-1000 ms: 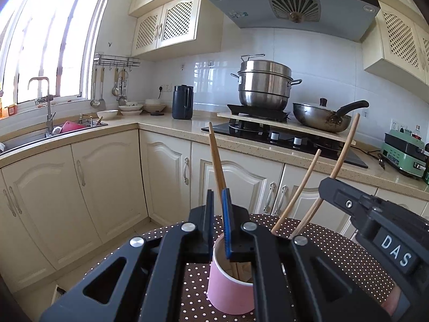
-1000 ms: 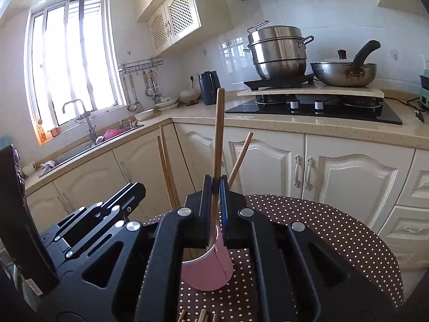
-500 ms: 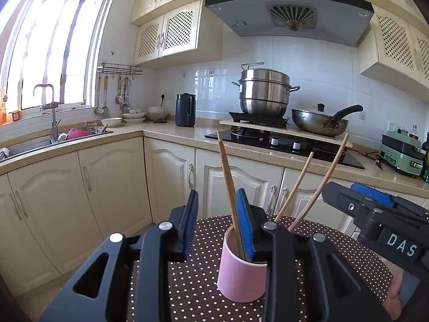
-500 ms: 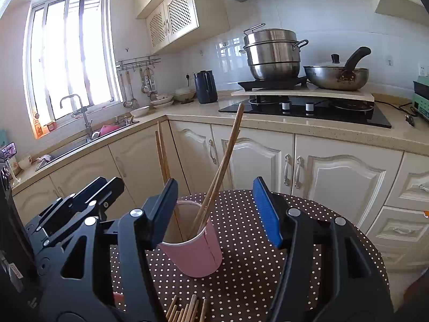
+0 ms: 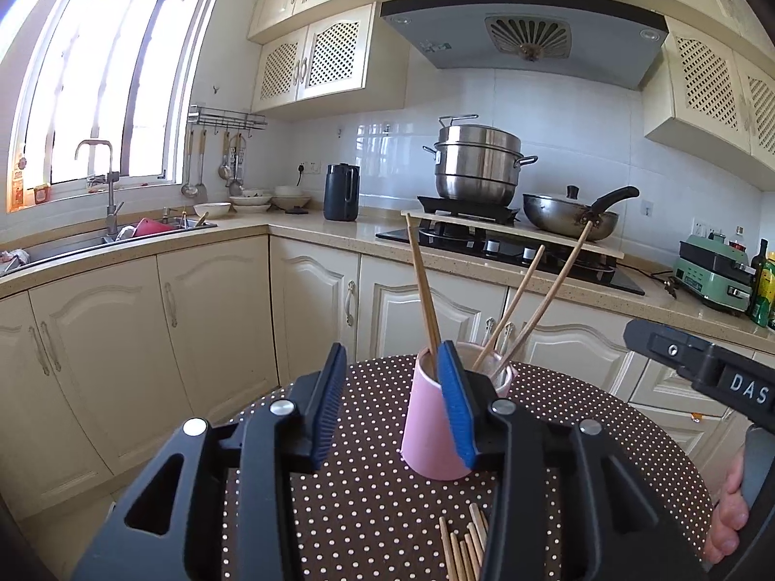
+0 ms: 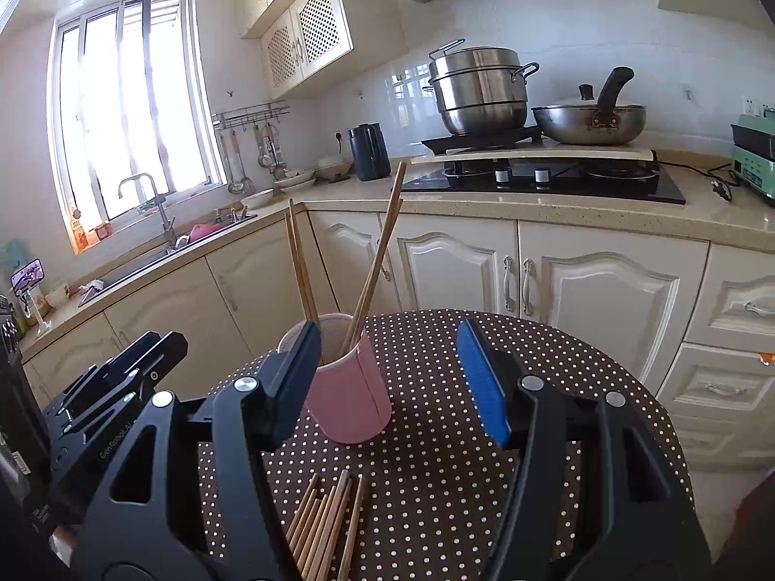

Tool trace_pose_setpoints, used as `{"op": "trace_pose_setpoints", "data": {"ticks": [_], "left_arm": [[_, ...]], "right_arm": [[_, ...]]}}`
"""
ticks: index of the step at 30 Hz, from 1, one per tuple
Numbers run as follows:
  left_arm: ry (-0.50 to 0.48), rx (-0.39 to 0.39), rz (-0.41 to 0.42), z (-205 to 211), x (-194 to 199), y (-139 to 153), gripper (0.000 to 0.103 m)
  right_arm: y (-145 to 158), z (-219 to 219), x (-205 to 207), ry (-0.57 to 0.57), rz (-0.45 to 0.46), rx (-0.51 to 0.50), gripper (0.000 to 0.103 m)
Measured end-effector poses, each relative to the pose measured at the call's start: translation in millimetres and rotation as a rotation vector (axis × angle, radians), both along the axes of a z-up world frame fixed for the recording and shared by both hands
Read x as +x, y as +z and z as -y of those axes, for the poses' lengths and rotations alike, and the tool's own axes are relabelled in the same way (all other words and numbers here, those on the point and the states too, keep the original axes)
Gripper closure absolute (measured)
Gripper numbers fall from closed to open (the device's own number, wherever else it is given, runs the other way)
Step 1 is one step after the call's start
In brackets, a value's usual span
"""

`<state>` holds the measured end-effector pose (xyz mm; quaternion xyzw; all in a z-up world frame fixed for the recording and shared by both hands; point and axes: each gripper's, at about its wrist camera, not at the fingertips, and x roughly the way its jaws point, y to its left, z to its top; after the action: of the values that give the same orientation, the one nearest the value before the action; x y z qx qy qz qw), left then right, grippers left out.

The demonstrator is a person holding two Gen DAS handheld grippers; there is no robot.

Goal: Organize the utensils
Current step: 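Move both open grippers back down to the loose chopsticks on the table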

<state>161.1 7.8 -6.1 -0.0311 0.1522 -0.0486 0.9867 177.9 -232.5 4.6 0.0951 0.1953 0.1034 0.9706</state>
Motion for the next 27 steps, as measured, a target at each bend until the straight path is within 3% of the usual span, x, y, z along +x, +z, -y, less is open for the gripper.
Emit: {"op": "trace_pose_setpoints", "data": {"ticks": [10, 27], "left_arm": [[0.000, -0.024, -0.113, -14, -19, -29, 0.064], [-0.053, 0.035, -0.296, -5, -41, -83, 0.064]], "right_arm": [[-23, 1, -23, 0.023, -0.086, -0.024, 0.037], [-84, -26, -44, 0.096, -0.291, -0.123, 0.034]]}}
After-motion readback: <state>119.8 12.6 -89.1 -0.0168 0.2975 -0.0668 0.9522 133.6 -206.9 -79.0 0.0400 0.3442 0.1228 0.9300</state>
